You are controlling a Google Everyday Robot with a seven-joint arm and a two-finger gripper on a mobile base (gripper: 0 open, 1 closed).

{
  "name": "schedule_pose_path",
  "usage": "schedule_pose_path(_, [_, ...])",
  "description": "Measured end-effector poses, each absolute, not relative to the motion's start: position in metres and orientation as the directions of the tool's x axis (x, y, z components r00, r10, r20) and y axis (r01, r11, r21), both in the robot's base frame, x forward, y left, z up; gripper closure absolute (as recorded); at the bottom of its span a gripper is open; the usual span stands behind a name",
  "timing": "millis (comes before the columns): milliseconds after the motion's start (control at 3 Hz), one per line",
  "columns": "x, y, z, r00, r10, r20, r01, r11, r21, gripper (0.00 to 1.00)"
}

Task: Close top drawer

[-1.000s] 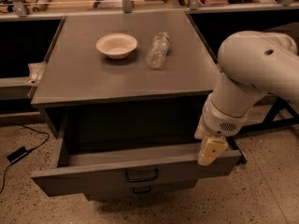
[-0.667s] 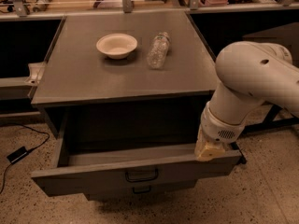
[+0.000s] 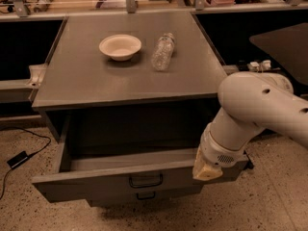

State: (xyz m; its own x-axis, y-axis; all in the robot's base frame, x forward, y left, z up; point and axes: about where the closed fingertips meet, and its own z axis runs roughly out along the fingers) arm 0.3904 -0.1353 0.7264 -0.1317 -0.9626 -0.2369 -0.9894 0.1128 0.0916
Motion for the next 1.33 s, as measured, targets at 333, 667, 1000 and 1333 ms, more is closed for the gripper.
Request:
schedule_pose_path(333, [0.39,-0.131,0.708,-0.157,-0.958,-0.24,-0.987,0.148,0.059,0.76])
schedule_pose_path(667, [0.396,-0.124,0.689,-0.159,-0.957,-0.243,-0.986,0.167,-0.014,0.73])
schedule_pose_path(1000, [0.404,-0.121,0.679,-0.159,-0.954,-0.254,-0.981,0.181,-0.065,0.49])
schedule_pose_path(1333, [0.418,-0.116,0.671,-0.181,-0.948,-0.262,-0.969,0.217,-0.115,0.18])
